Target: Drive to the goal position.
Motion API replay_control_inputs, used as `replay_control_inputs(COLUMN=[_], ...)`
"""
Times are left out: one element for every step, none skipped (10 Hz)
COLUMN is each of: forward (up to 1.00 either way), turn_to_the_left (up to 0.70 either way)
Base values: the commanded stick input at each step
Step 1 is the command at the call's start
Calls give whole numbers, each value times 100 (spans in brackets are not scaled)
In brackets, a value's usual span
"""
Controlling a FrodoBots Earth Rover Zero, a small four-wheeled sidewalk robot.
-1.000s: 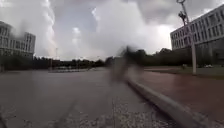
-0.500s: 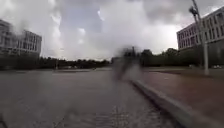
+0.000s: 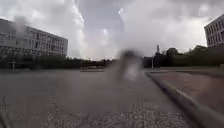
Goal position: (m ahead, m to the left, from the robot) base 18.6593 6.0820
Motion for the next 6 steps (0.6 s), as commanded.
replay_control_inputs(forward=[70, 70, 70, 70, 70, 70], turn_to_the_left=[35, 35, 35, 35, 25, 14])
